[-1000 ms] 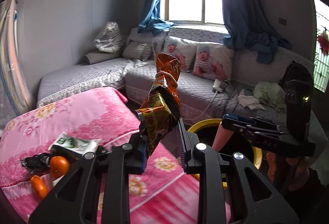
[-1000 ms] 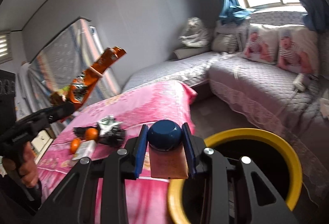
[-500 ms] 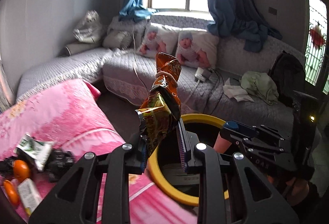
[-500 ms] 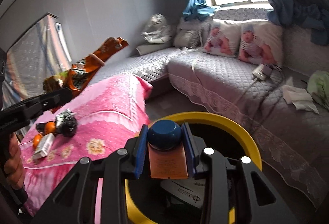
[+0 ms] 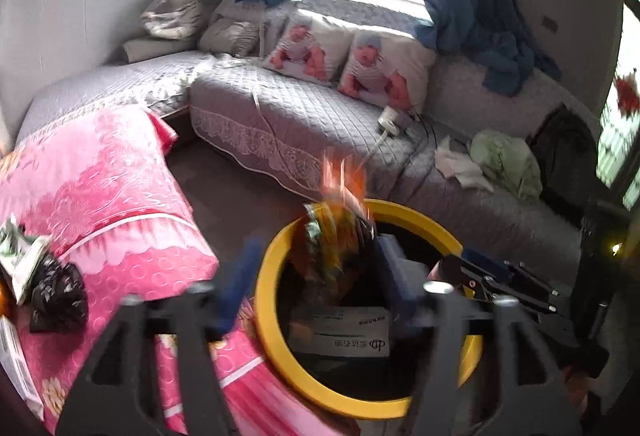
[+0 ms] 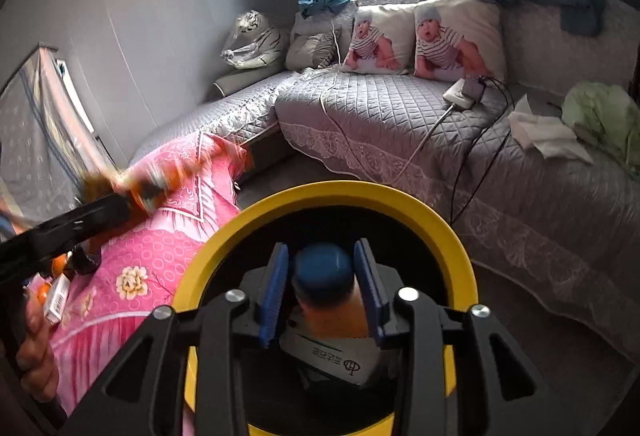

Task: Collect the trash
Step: 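Carry the wrapper and tube over the yellow bin and open both tools, then move the right tool back to the bed and grasp the white medicine box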

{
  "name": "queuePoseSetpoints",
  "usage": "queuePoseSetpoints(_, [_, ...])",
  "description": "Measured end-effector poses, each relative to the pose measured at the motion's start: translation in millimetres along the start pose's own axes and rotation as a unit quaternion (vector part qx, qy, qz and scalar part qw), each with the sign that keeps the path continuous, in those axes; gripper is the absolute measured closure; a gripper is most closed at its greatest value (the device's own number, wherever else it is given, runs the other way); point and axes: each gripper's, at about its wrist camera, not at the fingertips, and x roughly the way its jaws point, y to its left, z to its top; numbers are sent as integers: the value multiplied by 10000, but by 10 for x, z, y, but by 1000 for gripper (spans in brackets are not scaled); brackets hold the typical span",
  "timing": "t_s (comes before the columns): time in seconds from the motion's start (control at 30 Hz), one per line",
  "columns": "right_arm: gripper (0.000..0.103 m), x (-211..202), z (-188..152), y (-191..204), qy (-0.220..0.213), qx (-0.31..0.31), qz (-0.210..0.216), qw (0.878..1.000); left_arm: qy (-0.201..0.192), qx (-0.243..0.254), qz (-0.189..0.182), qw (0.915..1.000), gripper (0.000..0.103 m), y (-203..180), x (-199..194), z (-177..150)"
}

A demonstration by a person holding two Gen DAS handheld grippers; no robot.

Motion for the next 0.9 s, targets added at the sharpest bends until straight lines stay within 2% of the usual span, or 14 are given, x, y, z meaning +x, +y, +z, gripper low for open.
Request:
queuePoseSetpoints(0.03, [49, -7, 11, -7, -44, 35, -46, 10000, -59, -71, 38, 9999, 29, 44, -44, 11])
queuePoseSetpoints(0.1, [42, -36, 32, -21, -170, 102, -88, 9998, -193, -228, 108, 9995, 21, 142, -138, 26])
queuePoseSetpoints(0.23, [34, -66, 82, -24, -238, 182, -108, 9995, -405, -596, 131, 9973, 18, 333, -330, 75])
queuePoseSetpoints(0.4, [33, -118, 104, 106, -239, 54, 93, 9997, -720, -1052, 56, 9918, 15, 568, -669, 143])
queuePoseSetpoints(0.6, [30, -125, 127, 502, -191, -341, 541, 9978, -1294, -1304, 43, 9830, 13, 902, -1349, 265])
queuePoseSetpoints(0.77, [26, -75, 118, 1115, 45, -841, 1364, 9871, -1822, -1394, 511, 9720, 13, 1324, -2016, 204])
queuePoseSetpoints(0.9, [21, -22, 73, 1724, 369, -1269, 2116, 9684, -2033, -1578, 1237, 9584, 12, 1775, -2517, 25])
